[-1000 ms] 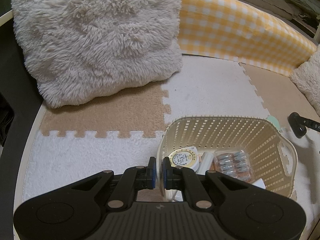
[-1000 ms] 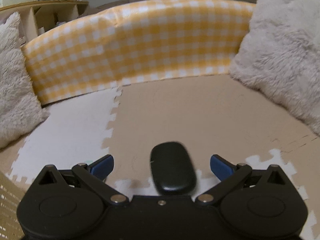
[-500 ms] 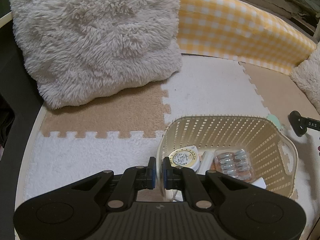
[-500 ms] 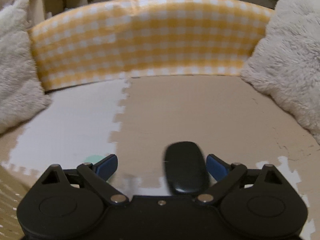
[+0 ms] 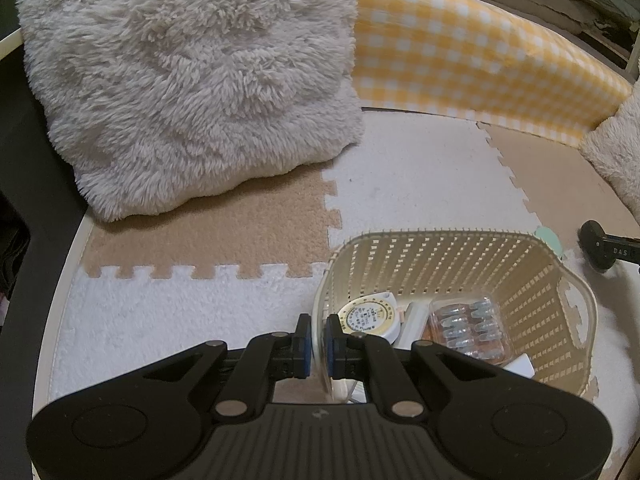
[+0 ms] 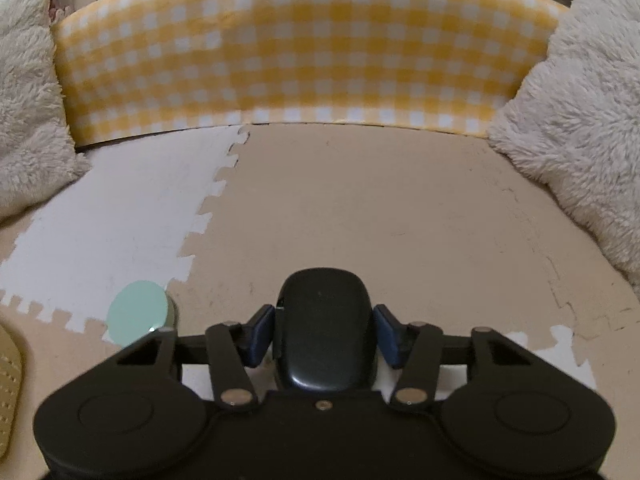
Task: Organize rigid objects
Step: 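Move the right gripper to the black computer mouse and grasp it, then carry the black mouse with the right gripper and release it into the basket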
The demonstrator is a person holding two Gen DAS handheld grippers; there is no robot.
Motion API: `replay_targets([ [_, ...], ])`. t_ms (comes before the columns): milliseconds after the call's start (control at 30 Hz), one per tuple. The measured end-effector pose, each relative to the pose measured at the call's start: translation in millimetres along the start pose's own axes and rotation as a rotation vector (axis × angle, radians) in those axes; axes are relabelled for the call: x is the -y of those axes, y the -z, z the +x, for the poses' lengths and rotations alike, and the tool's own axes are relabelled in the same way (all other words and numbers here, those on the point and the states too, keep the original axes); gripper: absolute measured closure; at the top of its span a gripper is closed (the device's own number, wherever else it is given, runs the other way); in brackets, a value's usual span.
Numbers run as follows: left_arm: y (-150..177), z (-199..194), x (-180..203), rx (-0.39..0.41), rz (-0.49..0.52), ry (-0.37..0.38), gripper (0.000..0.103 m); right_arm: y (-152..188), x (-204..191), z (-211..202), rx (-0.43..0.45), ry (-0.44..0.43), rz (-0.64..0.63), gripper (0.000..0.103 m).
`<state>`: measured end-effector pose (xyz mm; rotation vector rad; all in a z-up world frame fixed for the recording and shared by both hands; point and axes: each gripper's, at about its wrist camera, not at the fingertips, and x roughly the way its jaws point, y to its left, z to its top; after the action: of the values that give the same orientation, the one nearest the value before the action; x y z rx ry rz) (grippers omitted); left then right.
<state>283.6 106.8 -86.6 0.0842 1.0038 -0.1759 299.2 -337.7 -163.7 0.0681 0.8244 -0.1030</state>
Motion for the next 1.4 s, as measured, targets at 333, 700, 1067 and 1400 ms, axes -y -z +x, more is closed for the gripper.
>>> replay_targets([
  [333, 0.6, -0.3, -0.9, 0.000, -0.008, 0.006, 0.095, 1.1, -14.9, -15.9, -0.005, 0.012, -0.010, 0.049],
  [700, 0.8, -0.4, -1.1, 0.000, -0.010, 0.008, 0.095, -43.5, -72.1, -81.0, 0.166, -0.214, 0.022, 0.049],
  [1067, 0.8, -0.3, -0.7, -0.001, -0.012, 0.008, 0.095, -40.5, -168.9, -128.1, 0.166, -0.441, -0.135, 0.049],
  [1400, 0.8, -0.3, -0.4, -0.001, -0.010, 0.007, 0.095, 2.7, -228.6, -105.7, -0.010, -0.457, -0.347, 0.049],
])
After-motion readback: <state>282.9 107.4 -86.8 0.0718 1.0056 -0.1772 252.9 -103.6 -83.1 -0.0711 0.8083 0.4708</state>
